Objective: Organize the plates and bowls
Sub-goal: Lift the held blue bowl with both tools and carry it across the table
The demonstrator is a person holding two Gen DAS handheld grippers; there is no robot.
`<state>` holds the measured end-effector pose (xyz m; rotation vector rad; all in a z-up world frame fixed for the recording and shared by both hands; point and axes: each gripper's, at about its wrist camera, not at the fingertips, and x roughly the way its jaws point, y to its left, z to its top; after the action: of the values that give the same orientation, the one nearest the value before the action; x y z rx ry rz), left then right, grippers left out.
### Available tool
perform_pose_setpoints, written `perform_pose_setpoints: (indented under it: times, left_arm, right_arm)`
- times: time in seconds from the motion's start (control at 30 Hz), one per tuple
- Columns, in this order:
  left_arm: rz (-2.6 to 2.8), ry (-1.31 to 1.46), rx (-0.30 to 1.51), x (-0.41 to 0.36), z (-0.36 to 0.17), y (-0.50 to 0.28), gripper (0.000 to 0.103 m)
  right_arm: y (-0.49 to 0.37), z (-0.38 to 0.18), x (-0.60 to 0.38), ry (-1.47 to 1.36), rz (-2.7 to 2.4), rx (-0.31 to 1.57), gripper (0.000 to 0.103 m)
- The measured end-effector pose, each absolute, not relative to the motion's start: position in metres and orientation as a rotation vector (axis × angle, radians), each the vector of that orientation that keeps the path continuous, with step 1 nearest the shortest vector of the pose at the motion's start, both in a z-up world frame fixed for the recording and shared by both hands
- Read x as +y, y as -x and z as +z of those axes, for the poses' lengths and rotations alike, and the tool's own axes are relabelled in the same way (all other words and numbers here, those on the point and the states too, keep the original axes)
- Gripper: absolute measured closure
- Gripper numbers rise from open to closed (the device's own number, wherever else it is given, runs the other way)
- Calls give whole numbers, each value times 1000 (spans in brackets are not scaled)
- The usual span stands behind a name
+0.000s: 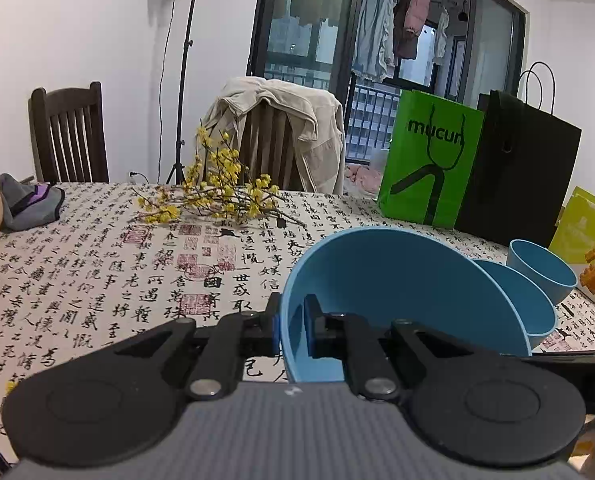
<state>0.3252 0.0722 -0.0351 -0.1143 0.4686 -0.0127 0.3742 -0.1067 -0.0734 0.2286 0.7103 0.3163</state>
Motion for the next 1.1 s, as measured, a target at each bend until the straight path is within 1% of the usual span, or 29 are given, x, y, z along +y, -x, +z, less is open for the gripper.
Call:
perform_pose_setpoints:
  times: [0.4, 1.1]
  left_arm:
    - [26, 116, 428, 82, -19, -295, 91]
    - [96, 137, 389, 113, -13, -242, 91]
  right_arm:
    - [-356, -64, -99, -234, 377, 673, 89]
    - [-324, -58, -71, -223, 478, 653, 89]
